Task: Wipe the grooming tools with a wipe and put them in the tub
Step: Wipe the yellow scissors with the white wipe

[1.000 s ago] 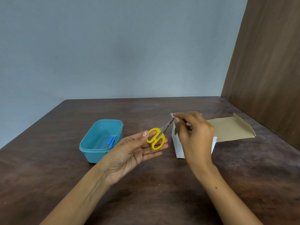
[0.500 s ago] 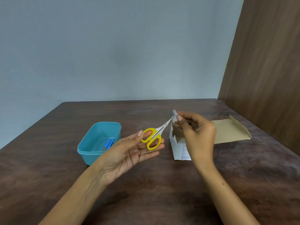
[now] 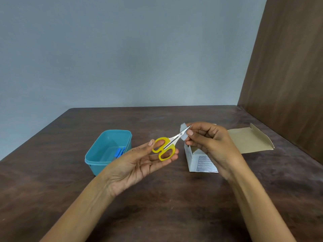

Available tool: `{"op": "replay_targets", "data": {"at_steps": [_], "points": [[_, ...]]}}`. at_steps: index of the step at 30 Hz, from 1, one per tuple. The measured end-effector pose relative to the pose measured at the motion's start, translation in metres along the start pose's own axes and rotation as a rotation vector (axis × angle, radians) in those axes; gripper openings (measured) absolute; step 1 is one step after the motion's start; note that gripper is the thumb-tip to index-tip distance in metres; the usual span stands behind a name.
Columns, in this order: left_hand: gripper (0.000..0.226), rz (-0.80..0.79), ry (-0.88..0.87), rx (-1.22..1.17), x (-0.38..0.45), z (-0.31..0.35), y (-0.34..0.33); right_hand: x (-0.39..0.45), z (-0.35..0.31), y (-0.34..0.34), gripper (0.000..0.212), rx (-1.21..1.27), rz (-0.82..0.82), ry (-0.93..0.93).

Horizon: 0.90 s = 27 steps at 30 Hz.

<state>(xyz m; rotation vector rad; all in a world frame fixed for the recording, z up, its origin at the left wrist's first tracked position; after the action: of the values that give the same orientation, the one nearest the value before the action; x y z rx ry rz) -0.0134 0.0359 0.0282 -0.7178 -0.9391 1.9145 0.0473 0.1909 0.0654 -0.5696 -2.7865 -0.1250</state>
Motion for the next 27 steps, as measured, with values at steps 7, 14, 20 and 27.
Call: {"op": "replay_targets", "data": {"at_steps": [7,14,20,27], "points": [[0.067,-0.006,0.0,-0.019,-0.002,0.0,-0.003,0.003,0.0,0.005,0.026,0.185,-0.035,-0.05],[0.064,0.0,-0.038,0.009,-0.004,0.006,-0.001,0.006,0.003,0.011,0.036,0.309,0.087,-0.035],[0.039,0.098,-0.174,0.167,-0.007,0.017,0.0,-0.002,0.001,0.015,0.018,0.161,0.363,0.108],[0.039,0.171,-0.361,0.349,-0.016,0.039,0.002,-0.016,-0.008,0.002,0.018,-0.198,0.529,0.342]]}}
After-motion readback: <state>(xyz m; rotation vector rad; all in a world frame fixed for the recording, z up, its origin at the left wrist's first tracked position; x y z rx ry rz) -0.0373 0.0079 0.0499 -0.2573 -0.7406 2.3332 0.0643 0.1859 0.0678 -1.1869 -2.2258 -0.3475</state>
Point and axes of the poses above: each hand's wrist, its own x-axis towards the middle knuckle, its own y-axis out of the back of the hand, z = x × y, the point moved 6 cm from there along x, towards the middle knuckle, and after that the axes turned 12 degrees about -x, right-handed, at the moved point
